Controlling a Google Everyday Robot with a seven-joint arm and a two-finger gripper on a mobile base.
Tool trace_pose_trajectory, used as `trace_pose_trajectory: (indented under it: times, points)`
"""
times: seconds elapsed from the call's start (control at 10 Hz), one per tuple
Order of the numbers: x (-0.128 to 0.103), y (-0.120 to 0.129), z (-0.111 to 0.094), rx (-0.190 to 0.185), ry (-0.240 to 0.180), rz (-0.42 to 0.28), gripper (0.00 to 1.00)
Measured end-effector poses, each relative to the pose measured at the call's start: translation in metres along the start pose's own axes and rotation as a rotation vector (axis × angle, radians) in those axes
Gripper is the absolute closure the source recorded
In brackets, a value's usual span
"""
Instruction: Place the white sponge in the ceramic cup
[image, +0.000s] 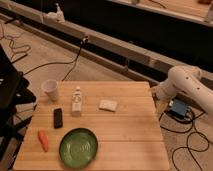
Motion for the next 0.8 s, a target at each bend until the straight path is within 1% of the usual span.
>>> trace_pose_trajectory:
  times: [0.2,0.3,0.4,0.5,0.6,0.8]
  points:
    - [0.003,-0.003,-0.002,0.005,0.009,0.001,0.2]
    - [0.007,-0.01,-0.005,0.016,0.022,0.022,0.2]
    - [0.005,-0.023,-0.007,0.025,0.019,0.05,0.2]
    - [-0.003,-0.034,-0.006,0.024,-0.005,0.082,0.2]
    - [-0.024,-0.043,0.001,0.008,-0.064,0.113,0.2]
    - [-0.075,-0.05,0.018,-0.047,-0.195,0.131,0.2]
